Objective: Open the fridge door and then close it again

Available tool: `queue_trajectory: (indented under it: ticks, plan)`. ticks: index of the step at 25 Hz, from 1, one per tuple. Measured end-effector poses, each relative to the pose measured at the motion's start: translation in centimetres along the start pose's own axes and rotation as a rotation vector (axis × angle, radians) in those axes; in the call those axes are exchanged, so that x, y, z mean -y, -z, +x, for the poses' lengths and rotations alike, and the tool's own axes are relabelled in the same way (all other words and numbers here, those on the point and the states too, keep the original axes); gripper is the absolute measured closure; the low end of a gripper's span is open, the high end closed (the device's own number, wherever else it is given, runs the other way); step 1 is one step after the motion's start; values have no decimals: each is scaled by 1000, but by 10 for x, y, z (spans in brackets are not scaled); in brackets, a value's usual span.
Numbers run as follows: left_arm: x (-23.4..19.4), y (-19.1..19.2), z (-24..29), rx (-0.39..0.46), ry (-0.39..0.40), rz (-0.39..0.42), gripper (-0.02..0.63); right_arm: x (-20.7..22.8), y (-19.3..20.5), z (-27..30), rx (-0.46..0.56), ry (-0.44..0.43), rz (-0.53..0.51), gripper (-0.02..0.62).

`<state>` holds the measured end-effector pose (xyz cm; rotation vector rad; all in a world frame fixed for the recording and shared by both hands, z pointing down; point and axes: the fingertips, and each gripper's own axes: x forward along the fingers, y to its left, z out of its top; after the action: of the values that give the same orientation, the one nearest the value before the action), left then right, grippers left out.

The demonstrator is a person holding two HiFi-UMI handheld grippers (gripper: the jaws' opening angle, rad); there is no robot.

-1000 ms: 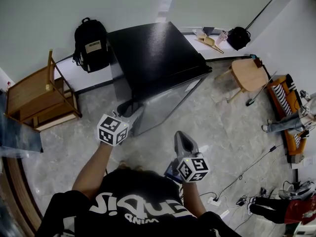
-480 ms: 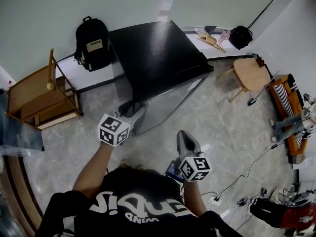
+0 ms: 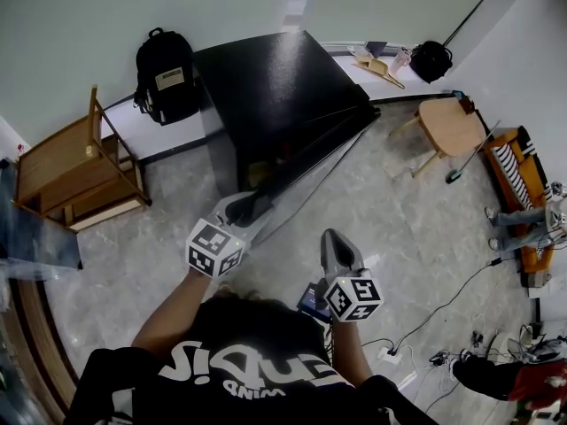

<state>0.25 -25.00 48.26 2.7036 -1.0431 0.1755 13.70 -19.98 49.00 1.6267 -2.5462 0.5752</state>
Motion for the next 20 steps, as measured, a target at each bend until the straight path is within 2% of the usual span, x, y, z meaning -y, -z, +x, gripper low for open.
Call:
queue_trajectory:
  ticks: [7,20]
  plan:
    - [37,5,0,-2,71,-18,439,6,4,-24,8,36,11,598]
    - [76,12,3,-13,156,-38,462,15,11,-46,19,86,30,598]
